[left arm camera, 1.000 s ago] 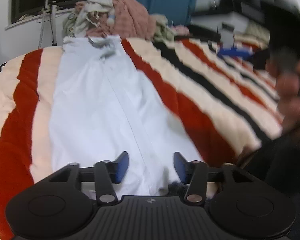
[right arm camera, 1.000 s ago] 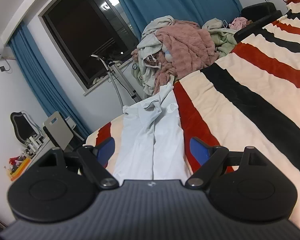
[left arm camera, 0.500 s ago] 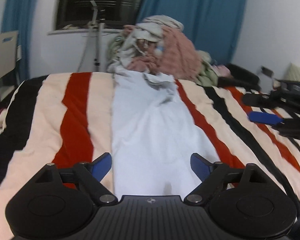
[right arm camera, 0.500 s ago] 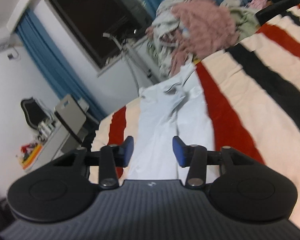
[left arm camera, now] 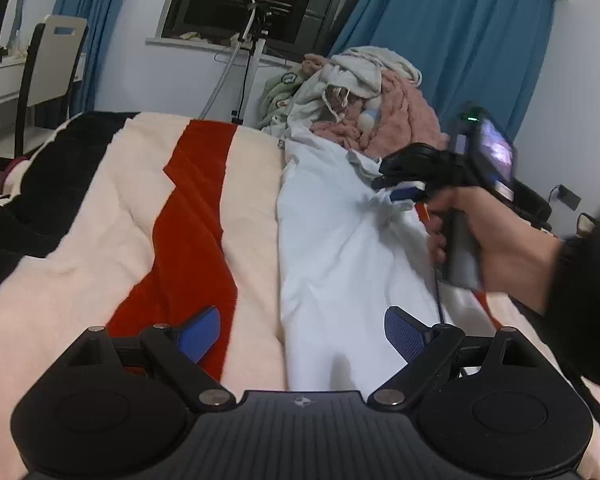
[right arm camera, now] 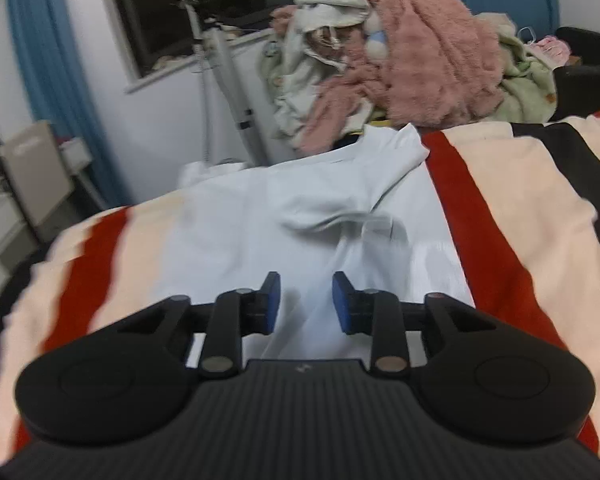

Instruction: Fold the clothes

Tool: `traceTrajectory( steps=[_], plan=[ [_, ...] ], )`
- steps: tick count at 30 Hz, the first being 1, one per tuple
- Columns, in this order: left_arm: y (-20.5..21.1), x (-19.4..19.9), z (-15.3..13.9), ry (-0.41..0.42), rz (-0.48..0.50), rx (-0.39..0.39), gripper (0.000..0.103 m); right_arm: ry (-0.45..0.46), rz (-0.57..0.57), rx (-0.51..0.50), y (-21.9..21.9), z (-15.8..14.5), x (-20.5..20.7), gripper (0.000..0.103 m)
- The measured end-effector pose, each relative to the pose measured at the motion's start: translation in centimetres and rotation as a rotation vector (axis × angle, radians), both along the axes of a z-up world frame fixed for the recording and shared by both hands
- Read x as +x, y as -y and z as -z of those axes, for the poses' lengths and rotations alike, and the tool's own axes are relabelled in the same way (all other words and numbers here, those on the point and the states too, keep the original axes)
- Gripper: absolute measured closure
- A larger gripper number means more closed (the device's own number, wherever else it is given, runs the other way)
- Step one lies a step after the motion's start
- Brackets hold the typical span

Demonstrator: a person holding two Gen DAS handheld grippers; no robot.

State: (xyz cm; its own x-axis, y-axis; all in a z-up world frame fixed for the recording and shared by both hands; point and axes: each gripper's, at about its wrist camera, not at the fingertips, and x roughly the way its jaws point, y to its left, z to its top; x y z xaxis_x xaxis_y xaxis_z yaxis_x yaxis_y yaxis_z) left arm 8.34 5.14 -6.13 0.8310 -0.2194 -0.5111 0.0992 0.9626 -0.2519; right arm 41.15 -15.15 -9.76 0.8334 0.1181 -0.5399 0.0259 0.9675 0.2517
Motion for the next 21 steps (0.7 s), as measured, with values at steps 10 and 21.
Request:
traceTrajectory(
  steps=[10,21],
  plan=[
    [-0.9,3.9,2.6,-0.030,0.029,-0.040,0.012,0.078,0.262,-0.043,5.8,1.6,8.7,0.073],
    [-0.8,3.5,1.7,-0.058,0.038,-0.044,0.012,0.073,0.211,0.069,7.0,-2.0,-2.0,0.060]
  ],
)
